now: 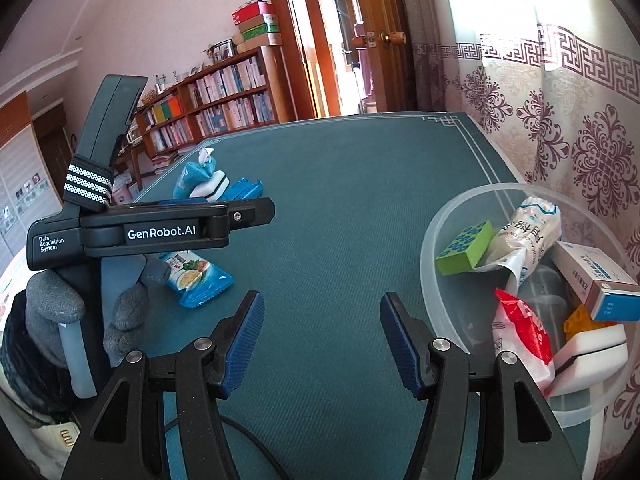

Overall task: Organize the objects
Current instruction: 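Withdraw both grippers from the bowl toward the remaining packets, then grasp the cracker packet with the right gripper while the left grasps the blue wrapped packet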

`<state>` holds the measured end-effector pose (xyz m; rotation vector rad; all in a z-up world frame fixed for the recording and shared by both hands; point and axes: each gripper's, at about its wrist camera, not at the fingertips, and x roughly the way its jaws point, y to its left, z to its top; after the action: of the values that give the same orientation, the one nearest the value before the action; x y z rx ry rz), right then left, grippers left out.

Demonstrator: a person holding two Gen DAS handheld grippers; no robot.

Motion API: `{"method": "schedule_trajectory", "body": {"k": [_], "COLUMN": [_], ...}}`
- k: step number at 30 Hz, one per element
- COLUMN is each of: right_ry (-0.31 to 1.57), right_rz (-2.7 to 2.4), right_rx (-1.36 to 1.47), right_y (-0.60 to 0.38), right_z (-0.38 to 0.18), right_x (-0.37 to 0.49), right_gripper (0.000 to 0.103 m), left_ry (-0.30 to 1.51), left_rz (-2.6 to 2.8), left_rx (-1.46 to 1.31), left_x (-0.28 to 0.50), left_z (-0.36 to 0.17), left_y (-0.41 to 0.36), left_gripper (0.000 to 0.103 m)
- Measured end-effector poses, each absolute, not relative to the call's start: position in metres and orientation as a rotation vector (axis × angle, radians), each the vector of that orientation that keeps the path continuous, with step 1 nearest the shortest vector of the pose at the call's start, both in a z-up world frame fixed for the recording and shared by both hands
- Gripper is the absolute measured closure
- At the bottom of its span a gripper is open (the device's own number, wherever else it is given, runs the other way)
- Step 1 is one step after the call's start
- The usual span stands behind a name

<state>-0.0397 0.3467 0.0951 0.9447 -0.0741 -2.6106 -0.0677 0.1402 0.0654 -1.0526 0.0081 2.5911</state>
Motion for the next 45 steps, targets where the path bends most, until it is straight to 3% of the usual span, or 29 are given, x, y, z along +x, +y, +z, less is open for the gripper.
{"method": "schedule_trajectory", "body": {"k": [19, 31, 45], "right_ry": [0.040, 0.077, 0.226], "right_rz": [-2.327, -2.229, -2.150], "right_rx": [0.951, 0.969, 0.996], "right_y": [0.247, 0.210, 0.192], "right_z": [0.078, 0.074, 0.058], "right_x": [-0.082, -0.117, -0.097], "right_gripper": [0.040, 0.040, 0.040], "left_ry": [-0.085, -0.097, -0.111], "left_rz": [2.754, 2.763, 2.773], "left_rx": [-1.083, -1.106, -1.151], "left_x": [-0.080, -0.085, -0.092], "left_z": [0.064, 0.059, 0.052], "left_y": [0.050, 0.038, 0.034], "left_gripper": [0.001, 0.001, 0.001]}}
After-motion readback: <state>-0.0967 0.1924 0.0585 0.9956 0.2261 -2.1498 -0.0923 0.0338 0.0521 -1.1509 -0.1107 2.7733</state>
